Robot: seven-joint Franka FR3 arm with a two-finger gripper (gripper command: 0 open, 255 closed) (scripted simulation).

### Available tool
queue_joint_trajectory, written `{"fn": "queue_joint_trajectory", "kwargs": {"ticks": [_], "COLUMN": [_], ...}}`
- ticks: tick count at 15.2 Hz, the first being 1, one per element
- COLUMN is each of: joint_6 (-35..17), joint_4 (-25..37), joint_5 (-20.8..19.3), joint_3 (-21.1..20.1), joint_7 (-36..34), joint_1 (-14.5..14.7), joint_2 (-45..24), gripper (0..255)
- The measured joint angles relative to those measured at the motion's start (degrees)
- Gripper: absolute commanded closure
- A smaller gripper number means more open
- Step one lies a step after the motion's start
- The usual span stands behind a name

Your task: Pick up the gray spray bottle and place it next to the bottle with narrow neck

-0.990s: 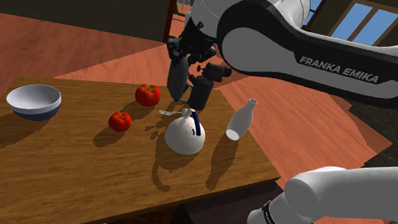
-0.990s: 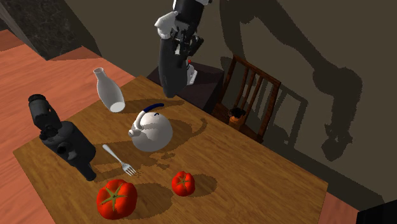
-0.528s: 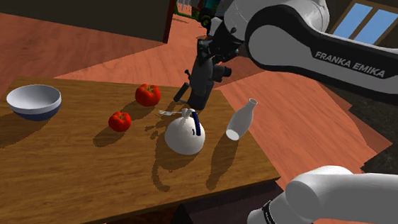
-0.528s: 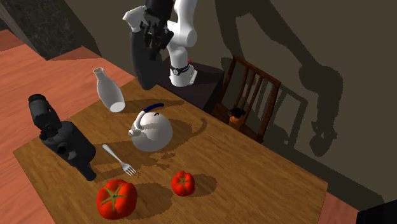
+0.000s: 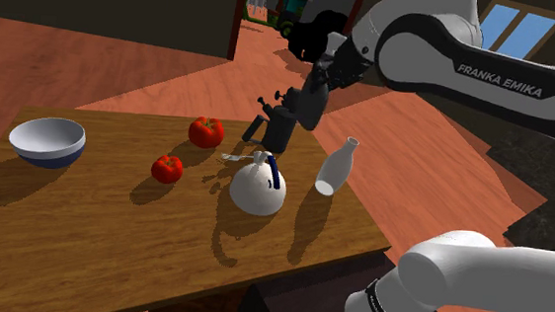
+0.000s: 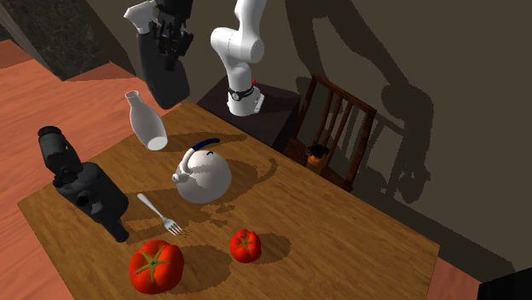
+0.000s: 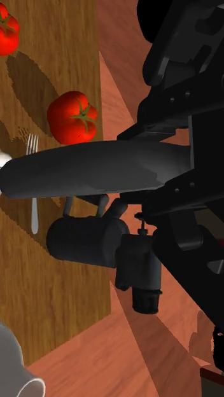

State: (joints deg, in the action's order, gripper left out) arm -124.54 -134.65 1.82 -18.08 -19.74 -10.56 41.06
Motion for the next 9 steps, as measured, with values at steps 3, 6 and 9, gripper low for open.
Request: {"fn": "queue_joint_trajectory", "kwargs": {"ticks": [3, 6, 9], "joint_6": [-0.7, -1.4, -2.2], "joint_4": [-1.4, -2.5, -2.6], "joint_5": [-0.4, -0.9, -1.5], "joint_3": [4.3, 8.3, 12.5], "joint_7": [4.4, 8.6, 13.0], "joint_1": [-0.4, -1.0, -1.8], "joint_2": [0.7, 1.2, 0.4], "gripper": [255, 255, 255]}}
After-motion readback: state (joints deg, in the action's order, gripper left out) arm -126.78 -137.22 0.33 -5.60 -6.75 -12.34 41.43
